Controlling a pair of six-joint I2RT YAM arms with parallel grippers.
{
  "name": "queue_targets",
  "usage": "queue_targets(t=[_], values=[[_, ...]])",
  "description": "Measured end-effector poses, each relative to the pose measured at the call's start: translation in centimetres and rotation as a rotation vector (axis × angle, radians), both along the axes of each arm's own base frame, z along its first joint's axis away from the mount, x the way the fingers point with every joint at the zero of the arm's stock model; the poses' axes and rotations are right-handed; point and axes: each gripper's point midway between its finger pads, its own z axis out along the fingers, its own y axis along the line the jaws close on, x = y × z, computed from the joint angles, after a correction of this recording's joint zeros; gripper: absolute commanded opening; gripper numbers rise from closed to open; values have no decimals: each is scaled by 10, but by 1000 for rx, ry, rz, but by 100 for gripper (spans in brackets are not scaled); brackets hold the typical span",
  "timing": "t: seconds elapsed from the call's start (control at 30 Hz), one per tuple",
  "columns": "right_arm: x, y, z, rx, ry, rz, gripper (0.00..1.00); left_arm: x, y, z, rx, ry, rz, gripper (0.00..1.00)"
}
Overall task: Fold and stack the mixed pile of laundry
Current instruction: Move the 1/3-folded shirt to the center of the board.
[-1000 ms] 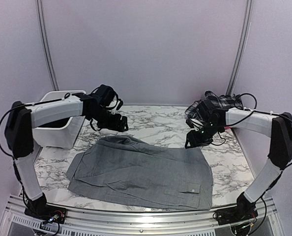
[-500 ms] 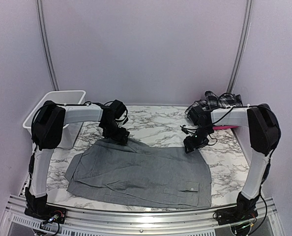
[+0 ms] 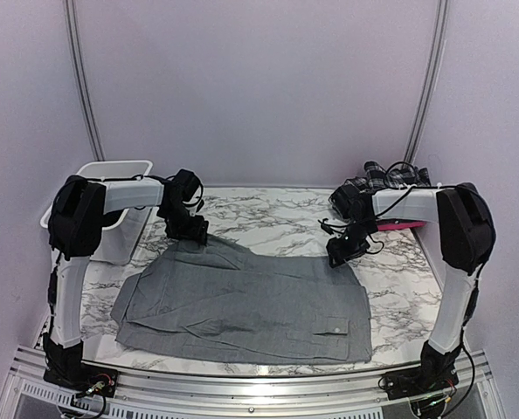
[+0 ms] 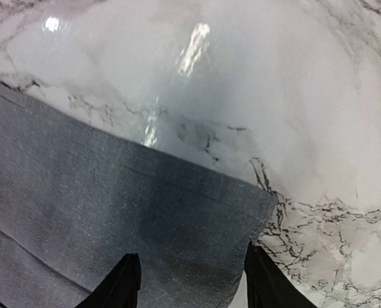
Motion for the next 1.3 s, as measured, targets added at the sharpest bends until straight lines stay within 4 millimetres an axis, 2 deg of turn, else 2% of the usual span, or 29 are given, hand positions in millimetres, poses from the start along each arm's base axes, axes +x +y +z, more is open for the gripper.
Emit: queue_targets(t=[0.17, 0.27, 0.33, 0.47, 0.53, 0.6, 0.73, 0.97, 1.07, 1.2, 1.3], values=[[27, 11, 26, 49, -81, -11, 61, 3, 0, 11, -12, -20, 10, 78], [36, 12, 33, 56, -106, -10, 62, 9, 1, 18, -26, -37, 20, 82], [38, 10, 27, 42, -102, -8, 62, 14, 2, 22, -37, -46, 22, 82], [36, 4, -1, -5, -48, 4, 60, 22, 0, 29, -59, -65, 18, 82], [36, 4, -7, -8, -36, 16, 55, 24, -1, 27, -61, -66, 15, 82], [38, 5, -7, -8, -40, 27, 43, 23, -1, 23, -56, -60, 11, 81], [36, 10, -9, 12, -29, 58, 1, 22, 2, 15, -40, -50, 14, 80], [36, 14, -7, 53, -22, 65, 0, 20, 15, 12, -65, -21, 64, 85], [38, 17, -1, 67, -27, 67, 0, 19, 26, 22, -103, -15, 92, 84], [47, 24, 21, 101, -74, 64, 0, 18, 26, 42, -182, -25, 89, 83], [54, 29, 43, 135, -119, 68, 0, 18, 16, 48, -238, -22, 71, 84]])
